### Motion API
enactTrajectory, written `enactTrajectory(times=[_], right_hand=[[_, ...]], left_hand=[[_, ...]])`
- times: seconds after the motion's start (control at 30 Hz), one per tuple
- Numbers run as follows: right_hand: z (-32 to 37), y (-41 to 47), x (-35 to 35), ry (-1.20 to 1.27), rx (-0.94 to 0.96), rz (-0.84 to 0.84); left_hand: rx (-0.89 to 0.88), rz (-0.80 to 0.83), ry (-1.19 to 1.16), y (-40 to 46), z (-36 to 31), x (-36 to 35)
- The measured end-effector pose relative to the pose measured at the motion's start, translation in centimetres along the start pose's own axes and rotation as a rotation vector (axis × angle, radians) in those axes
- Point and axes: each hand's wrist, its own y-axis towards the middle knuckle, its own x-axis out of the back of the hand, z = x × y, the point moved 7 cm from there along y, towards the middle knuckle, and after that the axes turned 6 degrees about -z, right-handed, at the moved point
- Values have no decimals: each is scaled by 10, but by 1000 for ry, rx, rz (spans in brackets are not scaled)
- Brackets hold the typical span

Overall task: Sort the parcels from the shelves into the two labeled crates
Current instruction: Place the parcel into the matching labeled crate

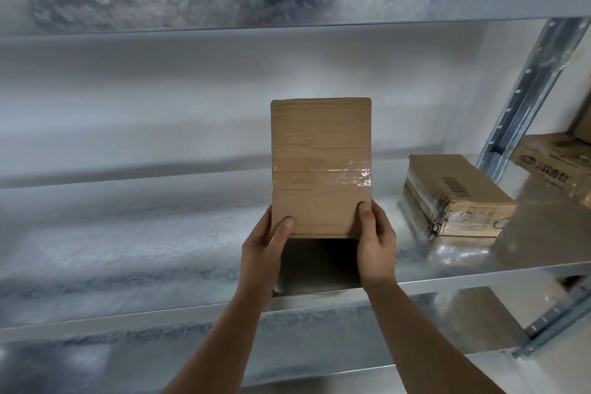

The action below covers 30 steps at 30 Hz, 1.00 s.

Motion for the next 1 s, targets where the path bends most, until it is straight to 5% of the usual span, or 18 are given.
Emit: enactTrajectory(times=[0.37,0.57,0.77,1.0], right_hand=[[-1,3,2,60,-97,1],[-16,3,0,117,-276,146],[-6,-2,-2,48,-133,126],[11,-13,-3,-21,67,83]], left_hand=[[54,-59,-18,3,8,8],[-37,-86,9,3,5,6],[-79,-157,66,4,1,9],[-154,82,247,-3,0,-14]])
